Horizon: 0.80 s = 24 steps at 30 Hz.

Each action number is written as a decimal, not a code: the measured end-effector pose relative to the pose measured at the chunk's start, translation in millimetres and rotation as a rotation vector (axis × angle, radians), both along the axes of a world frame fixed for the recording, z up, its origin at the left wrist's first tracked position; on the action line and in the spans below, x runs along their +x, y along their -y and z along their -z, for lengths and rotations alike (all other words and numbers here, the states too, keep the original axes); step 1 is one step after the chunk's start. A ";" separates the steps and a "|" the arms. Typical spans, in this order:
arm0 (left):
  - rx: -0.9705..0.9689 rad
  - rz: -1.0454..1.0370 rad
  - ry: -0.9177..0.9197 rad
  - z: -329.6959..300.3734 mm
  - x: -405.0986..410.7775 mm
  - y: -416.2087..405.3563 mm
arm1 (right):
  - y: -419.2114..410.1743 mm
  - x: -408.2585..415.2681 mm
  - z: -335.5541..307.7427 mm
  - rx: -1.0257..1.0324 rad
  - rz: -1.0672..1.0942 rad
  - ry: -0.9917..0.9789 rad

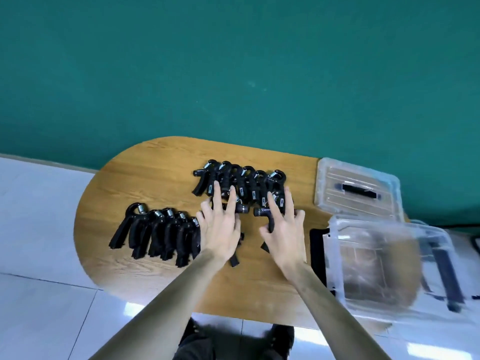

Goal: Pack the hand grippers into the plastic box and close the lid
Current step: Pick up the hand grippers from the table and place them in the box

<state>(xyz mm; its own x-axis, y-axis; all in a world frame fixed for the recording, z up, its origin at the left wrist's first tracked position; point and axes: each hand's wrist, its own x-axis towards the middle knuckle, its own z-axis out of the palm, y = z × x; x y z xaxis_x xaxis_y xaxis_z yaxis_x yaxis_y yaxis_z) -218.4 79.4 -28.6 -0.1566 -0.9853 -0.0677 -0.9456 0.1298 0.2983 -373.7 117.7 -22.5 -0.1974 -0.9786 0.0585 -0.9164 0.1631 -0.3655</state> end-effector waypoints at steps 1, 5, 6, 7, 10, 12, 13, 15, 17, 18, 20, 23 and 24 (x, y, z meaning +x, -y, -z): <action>-0.007 0.011 -0.013 -2.7 -15.6 -3.7 | -5.8 -12.4 -2.8 -0.004 0.014 0.004; -0.029 0.058 -0.055 -17.6 -86.9 -26.5 | -35.8 -74.8 -16.2 -0.023 0.076 0.003; -0.032 0.064 -0.063 -20.7 -100.9 -32.0 | -41.6 -88.9 -18.5 -0.029 0.086 0.004; -0.036 0.075 -0.069 -24.3 -117.3 -38.8 | -49.1 -105.6 -21.6 -0.036 0.095 0.008; -0.048 0.121 -0.062 -33.5 -165.8 -56.9 | -71.3 -155.1 -31.6 -0.058 0.116 0.012; -0.029 0.139 -0.052 -35.2 -195.8 -66.3 | -83.3 -185.3 -34.9 -0.052 0.141 0.017; -0.017 0.147 -0.051 -35.2 -210.9 -72.0 | -89.5 -200.9 -36.0 -0.041 0.157 0.012; 0.000 0.163 -0.047 -33.6 -238.0 -83.2 | -100.6 -229.9 -35.1 -0.016 0.183 -0.004; 0.020 0.174 -0.039 -29.6 -260.3 -93.4 | -110.5 -254.3 -30.4 0.021 0.195 0.001; 0.038 0.179 -0.037 -26.3 -271.7 -97.8 | -115.0 -265.7 -27.4 0.038 0.200 0.007; 0.071 0.183 -0.028 -20.3 -292.7 -105.7 | -122.9 -286.0 -19.6 0.067 0.216 0.018; 0.115 0.174 -0.021 -11.3 -317.4 -116.1 | -130.8 -307.6 -6.9 0.136 0.232 0.051; 0.130 0.168 -0.026 -6.4 -324.2 -119.4 | -132.9 -313.1 -2.4 0.160 0.235 0.060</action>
<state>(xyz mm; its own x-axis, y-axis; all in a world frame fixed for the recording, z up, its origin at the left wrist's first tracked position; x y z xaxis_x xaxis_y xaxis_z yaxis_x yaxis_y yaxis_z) -542.5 198.8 -22.2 -0.3211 -0.9286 -0.1860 -0.9058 0.2438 0.3466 -686.9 250.6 -20.1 -0.4180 -0.9016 -0.1115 -0.8242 0.4280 -0.3709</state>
